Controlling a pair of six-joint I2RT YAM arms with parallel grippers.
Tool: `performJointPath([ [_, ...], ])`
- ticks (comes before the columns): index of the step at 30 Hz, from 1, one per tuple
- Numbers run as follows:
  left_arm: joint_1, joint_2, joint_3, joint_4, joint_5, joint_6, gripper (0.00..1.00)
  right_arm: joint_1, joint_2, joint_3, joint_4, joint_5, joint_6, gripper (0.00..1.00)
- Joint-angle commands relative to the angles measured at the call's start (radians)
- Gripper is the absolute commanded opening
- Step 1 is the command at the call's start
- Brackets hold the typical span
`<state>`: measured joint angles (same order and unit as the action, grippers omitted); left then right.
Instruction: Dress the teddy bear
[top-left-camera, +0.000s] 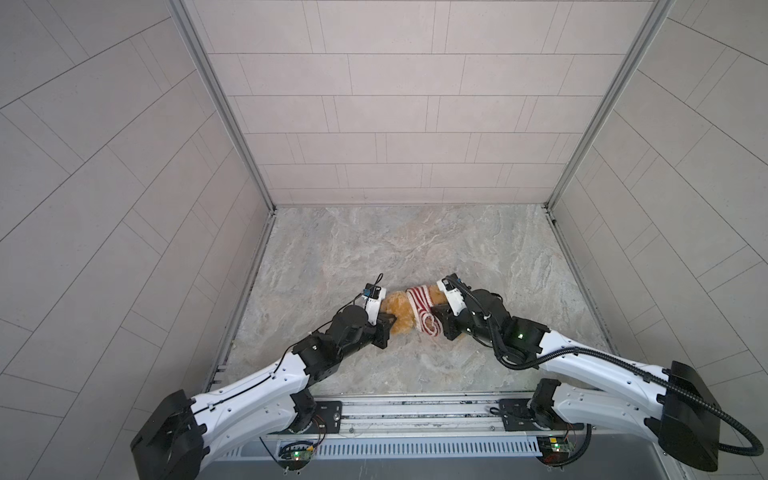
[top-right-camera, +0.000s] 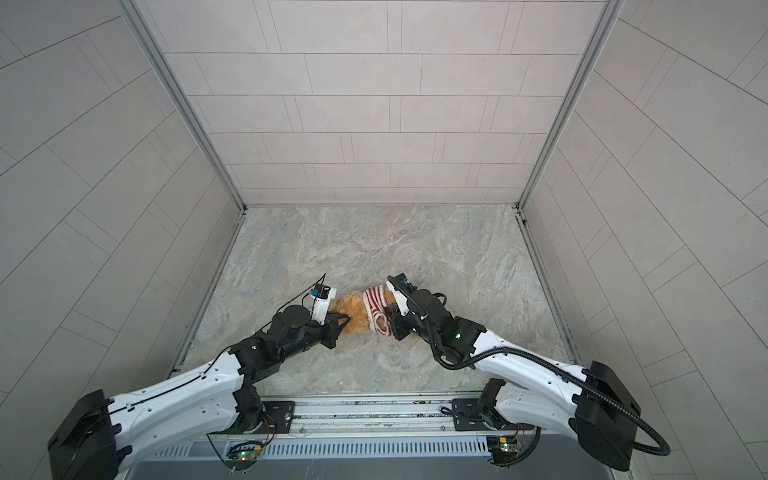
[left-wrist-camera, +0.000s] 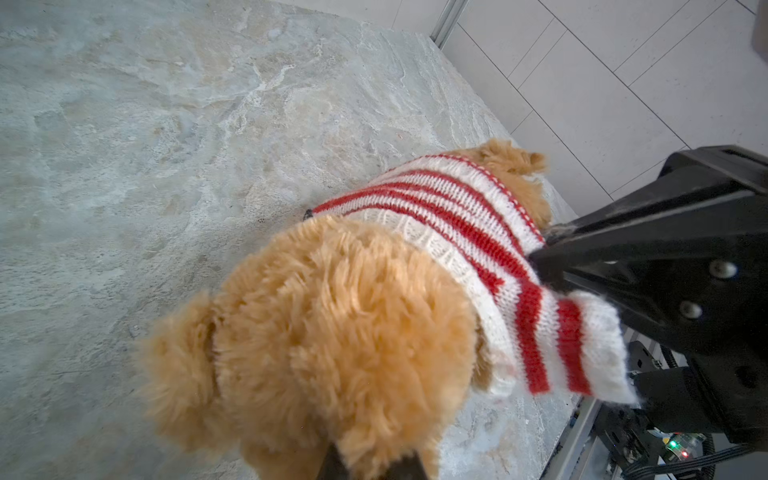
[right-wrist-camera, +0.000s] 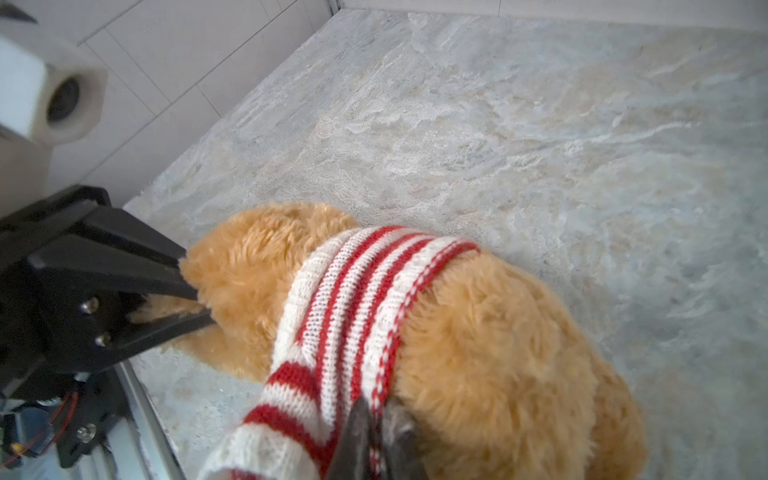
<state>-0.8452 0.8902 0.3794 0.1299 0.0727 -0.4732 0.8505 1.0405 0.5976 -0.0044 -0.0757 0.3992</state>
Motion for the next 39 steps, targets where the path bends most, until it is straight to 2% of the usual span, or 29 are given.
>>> performJointPath([
  [1,0.003,-0.026,0.018,0.035,-0.021,-0.015,0.0,0.001,-0.052,-0.015,-0.022,0.036,-0.003,0.0],
  [9,0.095,-0.069,0.015,-0.032,-0.014,-0.085,0.0,0.001,-0.187,-0.055,-0.104,0.03,-0.008,0.0],
  [14,0.125,-0.085,0.026,-0.123,-0.044,-0.08,0.0,0.001,-0.279,-0.1,-0.127,0.047,0.017,0.0],
  [24,0.135,-0.129,0.018,-0.135,-0.05,-0.104,0.0,-0.001,-0.288,-0.151,-0.133,0.083,0.039,0.0],
  [27,0.134,-0.145,0.022,-0.151,-0.054,-0.111,0.0,-0.001,-0.294,-0.155,-0.107,0.058,0.039,0.0],
  [33,0.133,-0.106,0.058,-0.119,0.076,-0.121,0.0,0.024,-0.188,-0.093,-0.079,-0.082,-0.018,0.0],
  [36,0.133,-0.089,0.094,-0.152,0.143,-0.111,0.0,0.06,-0.14,-0.063,-0.081,-0.101,-0.054,0.0],
  [39,0.133,-0.103,0.129,-0.237,0.149,-0.088,0.0,0.106,-0.167,-0.065,-0.063,-0.093,-0.108,0.04],
])
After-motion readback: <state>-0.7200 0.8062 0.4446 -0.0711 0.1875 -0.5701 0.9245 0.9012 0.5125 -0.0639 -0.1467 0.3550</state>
